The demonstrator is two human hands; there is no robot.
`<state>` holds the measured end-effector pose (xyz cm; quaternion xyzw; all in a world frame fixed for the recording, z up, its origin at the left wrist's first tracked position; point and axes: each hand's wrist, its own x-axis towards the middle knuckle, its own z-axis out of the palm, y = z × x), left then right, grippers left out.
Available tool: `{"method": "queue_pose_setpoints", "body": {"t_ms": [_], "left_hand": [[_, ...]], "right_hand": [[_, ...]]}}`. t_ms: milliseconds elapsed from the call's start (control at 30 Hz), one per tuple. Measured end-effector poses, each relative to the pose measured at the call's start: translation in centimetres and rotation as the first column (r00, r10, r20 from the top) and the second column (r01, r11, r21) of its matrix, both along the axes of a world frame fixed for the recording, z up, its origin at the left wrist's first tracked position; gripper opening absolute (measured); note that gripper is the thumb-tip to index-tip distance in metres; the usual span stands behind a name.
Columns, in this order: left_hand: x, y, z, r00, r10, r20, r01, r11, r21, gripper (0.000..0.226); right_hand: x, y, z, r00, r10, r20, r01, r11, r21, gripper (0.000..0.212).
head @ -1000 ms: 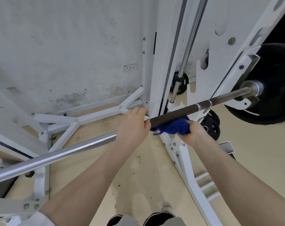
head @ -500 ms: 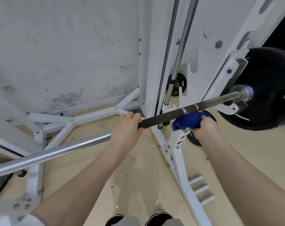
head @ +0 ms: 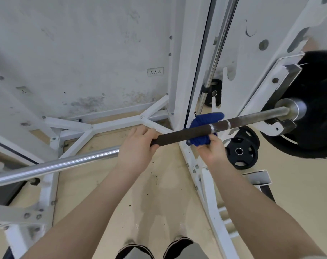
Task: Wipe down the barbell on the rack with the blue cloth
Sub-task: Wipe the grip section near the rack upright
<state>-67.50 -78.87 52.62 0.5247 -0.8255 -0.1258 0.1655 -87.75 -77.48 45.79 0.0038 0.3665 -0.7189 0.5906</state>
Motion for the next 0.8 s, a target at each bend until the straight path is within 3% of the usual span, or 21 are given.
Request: {"method": "queue_pose_setpoints", "body": {"t_ms": [100, 167, 233, 367, 533, 633, 700, 800], "left_hand": [[-0.1, 0.1, -0.1, 1.000, 0.017, 0.007, -0.017, 1.000, 0.000, 0.017], [0.0, 0.1, -0.1, 1.000, 0.021, 0.002, -0.021, 1.000, -0.003, 0.018], [0.0, 0.2, -0.1, 1.000, 0.020, -0.006, -0.020, 1.000, -0.004, 0.018], [0.1, 0.1, -0.2, 1.000, 0.021, -0.017, -0.021, 1.000, -0.005, 0.015], [0.0, 0.2, -0.1, 0.998, 0.044, 0.048, -0.045, 0.999, 0.007, 0.018], [0.4, 0.1, -0.1, 0.998, 0.014, 0.055, -0.015, 1.000, 0.003, 0.019], [1.0, -0.1, -0.4, 0.999, -0.041, 0.025, 0.040, 0.999, 0.013, 0.020], [2.5, -0.5, -0.5, 0.994, -0.103, -0.033, 0.105, 0.993, 0.055, 0.037]], "right_hand": [[2.6, 0.0, 0.0, 0.962, 0.236, -0.139, -0.249, 0.965, -0.081, 0.052], [2.9, 0.1, -0.3, 0.920, 0.347, -0.185, -0.359, 0.933, -0.037, 0.045], [1.5, 0.1, -0.7, 0.931, 0.320, -0.176, -0.327, 0.945, -0.011, 0.036], [0.7, -0.1, -1.5, 0.966, 0.221, -0.133, -0.228, 0.973, -0.035, 0.040], [3.7, 0.6, -0.9, 0.906, 0.393, -0.157, -0.401, 0.916, -0.018, 0.033], [2.1, 0.5, -0.7, 0.890, 0.373, -0.264, -0.380, 0.925, 0.026, 0.032], [2.6, 0.5, -1.0, 0.901, 0.341, -0.268, -0.352, 0.936, 0.008, 0.036], [7.1, 0.4, -1.2, 0.878, 0.425, -0.219, -0.439, 0.898, -0.015, 0.036]]}}
